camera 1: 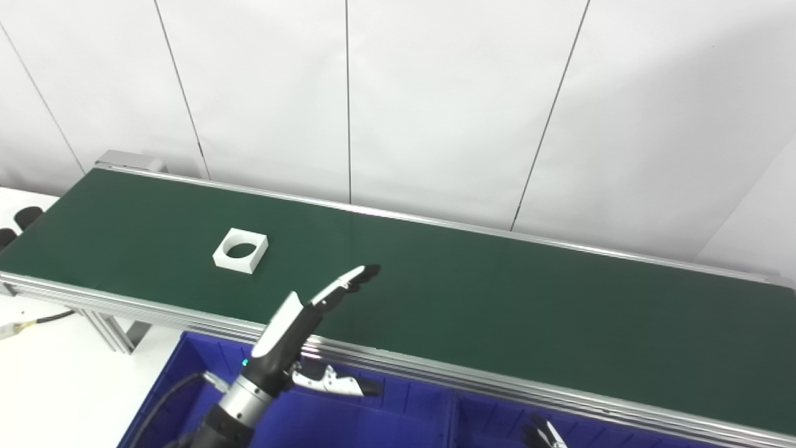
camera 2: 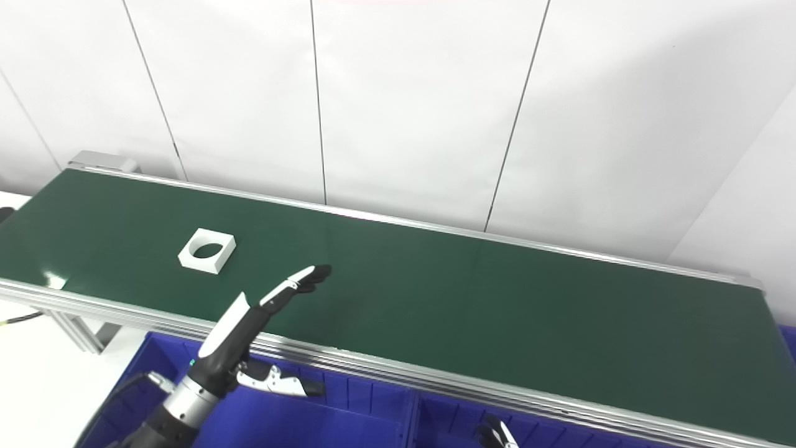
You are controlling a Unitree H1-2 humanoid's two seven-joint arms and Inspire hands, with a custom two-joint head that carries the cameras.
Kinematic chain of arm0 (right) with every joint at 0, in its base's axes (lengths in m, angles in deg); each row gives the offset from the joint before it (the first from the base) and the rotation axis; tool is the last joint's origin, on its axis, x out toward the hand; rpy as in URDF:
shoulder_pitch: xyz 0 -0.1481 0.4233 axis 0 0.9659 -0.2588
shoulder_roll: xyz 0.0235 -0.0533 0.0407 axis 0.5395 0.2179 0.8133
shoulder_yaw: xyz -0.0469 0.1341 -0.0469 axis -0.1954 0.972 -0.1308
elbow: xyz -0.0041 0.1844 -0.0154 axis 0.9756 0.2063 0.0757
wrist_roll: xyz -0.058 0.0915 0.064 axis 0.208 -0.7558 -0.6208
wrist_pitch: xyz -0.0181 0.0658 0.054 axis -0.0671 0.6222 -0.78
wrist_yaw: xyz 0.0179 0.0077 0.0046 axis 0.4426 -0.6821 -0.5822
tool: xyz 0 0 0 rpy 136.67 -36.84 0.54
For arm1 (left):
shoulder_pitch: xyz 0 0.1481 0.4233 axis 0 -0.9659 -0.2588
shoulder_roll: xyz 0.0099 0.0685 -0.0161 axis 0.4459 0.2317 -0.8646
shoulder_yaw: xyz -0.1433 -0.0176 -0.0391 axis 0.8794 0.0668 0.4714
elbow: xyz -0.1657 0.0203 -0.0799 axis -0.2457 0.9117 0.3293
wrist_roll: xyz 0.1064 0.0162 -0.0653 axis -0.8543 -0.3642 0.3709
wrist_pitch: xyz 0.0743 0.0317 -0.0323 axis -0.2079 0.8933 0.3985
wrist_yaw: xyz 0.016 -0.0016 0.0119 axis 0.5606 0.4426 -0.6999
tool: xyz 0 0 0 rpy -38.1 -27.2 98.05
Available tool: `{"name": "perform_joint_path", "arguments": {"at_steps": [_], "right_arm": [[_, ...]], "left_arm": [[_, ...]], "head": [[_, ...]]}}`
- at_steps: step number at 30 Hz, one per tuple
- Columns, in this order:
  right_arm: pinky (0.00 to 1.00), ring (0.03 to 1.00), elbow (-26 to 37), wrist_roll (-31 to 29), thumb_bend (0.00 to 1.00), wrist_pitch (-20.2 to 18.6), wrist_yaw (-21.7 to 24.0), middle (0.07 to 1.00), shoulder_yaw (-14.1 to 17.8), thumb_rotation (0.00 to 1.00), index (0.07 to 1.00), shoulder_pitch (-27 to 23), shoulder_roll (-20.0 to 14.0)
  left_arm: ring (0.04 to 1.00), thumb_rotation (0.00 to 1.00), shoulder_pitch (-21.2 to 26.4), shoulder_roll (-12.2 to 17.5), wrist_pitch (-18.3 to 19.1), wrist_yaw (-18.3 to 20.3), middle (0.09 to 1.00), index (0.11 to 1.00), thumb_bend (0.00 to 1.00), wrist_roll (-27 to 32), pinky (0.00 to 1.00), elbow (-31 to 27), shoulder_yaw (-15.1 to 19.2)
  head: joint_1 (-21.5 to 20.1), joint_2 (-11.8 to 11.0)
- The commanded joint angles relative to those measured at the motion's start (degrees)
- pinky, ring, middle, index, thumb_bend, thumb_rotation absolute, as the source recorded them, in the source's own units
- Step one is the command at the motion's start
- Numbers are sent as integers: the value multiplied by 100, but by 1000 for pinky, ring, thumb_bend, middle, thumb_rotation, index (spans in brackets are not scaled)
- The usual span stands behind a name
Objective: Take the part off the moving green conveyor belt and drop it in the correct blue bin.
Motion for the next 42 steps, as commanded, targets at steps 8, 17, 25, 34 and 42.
{"name": "perform_joint_path", "arguments": {"at_steps": [8,17,25,34,42], "right_arm": [[849,865,212,-21,901,307,-52,869,10,273,923,-16,23],[855,862,283,-64,903,307,8,867,43,273,915,25,3],[852,864,313,-113,911,307,68,867,35,273,913,39,-3],[845,858,357,-73,908,307,58,863,12,257,910,73,-29],[847,857,415,-82,916,307,110,862,45,275,910,102,-64]], "left_arm": [[932,484,898,377,-146,463,954,953,763,-50,891,694,399],[934,386,1559,394,-160,740,951,950,752,-29,890,1457,733],[939,332,2021,402,-163,733,955,941,803,-55,890,2165,904],[918,258,2534,419,-160,764,957,951,861,-160,838,3020,969],[912,229,2903,568,199,821,966,962,923,-799,823,3569,893]], "head": [[-87,22],[-176,138],[-221,245],[-275,279],[-289,316]]}}
